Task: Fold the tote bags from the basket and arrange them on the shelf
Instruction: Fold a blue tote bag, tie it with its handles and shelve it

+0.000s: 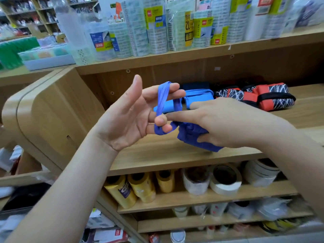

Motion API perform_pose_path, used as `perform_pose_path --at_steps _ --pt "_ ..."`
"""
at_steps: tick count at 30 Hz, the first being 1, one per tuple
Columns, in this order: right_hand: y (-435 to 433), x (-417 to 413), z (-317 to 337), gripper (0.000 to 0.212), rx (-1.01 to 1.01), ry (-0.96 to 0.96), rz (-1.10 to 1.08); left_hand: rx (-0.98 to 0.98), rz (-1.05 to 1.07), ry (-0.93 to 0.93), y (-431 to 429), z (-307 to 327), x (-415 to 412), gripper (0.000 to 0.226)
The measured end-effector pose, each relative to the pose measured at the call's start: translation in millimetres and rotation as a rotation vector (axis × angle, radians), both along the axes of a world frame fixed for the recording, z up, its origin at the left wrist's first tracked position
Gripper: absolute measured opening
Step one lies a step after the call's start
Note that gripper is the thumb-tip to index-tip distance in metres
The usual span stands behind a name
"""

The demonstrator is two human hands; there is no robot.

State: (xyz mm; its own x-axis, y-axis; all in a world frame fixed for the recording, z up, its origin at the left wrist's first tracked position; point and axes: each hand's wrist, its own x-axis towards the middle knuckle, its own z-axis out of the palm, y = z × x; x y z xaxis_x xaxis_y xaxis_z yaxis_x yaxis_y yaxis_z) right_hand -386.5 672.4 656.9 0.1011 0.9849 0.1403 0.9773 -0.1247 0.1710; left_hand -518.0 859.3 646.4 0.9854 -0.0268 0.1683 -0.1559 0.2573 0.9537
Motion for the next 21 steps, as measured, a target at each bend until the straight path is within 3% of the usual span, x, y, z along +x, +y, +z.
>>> perform_pose_path --at_steps 3,8,11,15,17,19,21 --pt "-0.8 15.1 -8.8 0.053 0.103 0.237 -0.009 -0.098 0.108 -0.016 -8.3 -2.4 0.0 0.07" --pt "-4.3 27.5 -30.7 0.024 0.274 0.412 0.069 -0.433 0.573 0.211 -13.6 -20.6 9.5 0.011" --pt "-3.1 25.3 -34.4 0.023 0.371 0.494 0.105 -0.385 0.652 0.219 -15.8 -24.8 13.2 0.018" --pt "-1.5 22.1 -35.4 0.03 0.465 0.713 0.126 -0.045 0.661 0.147 -20.7 -28.0 14.3 0.043" --pt "-4.0 25.2 -36.3 0.035 0.456 0.817 0.103 0.247 0.665 0.152 -18.7 -26.0 11.2 0.048" --pt "-7.1 29.7 -38.9 0.038 0.407 0.89 0.068 0.582 0.64 0.125 -15.5 -20.3 6.6 0.037" --pt "-9.4 32.9 -40.6 0.043 0.378 0.961 0.044 1.039 0.552 0.059 -12.1 -14.7 2.7 0.035"
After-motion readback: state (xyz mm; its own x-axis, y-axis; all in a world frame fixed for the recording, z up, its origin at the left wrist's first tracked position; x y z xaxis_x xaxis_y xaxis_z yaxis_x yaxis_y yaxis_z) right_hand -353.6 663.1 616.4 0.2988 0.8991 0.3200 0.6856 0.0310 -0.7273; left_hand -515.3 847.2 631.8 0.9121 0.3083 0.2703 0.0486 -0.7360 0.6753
